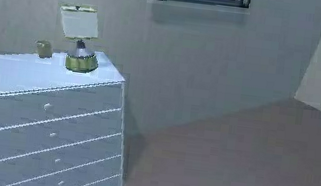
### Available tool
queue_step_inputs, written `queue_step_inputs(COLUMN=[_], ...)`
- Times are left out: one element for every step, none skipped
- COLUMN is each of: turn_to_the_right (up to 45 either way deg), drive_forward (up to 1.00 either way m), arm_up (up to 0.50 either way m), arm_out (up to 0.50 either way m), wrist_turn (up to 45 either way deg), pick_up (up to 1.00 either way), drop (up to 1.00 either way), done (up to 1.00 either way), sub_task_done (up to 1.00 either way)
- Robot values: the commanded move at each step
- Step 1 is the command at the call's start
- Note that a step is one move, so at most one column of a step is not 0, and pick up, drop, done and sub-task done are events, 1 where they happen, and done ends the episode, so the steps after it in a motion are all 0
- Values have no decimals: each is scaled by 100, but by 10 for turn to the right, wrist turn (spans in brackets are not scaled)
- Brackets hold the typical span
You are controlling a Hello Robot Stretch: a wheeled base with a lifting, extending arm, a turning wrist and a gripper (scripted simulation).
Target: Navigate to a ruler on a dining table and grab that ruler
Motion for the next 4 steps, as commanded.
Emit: queue_step_inputs(turn_to_the_right=[-450, -450, -210, 0], drive_forward=[0, 0, 0, 100], arm_up=[0, 0, 0, 0], arm_out=[0, 0, 0, 0], wrist_turn=[0, 0, 0, 0], pick_up=[0, 0, 0, 0], drop=[0, 0, 0, 0], done=[0, 0, 0, 0], sub_task_done=[0, 0, 0, 0])
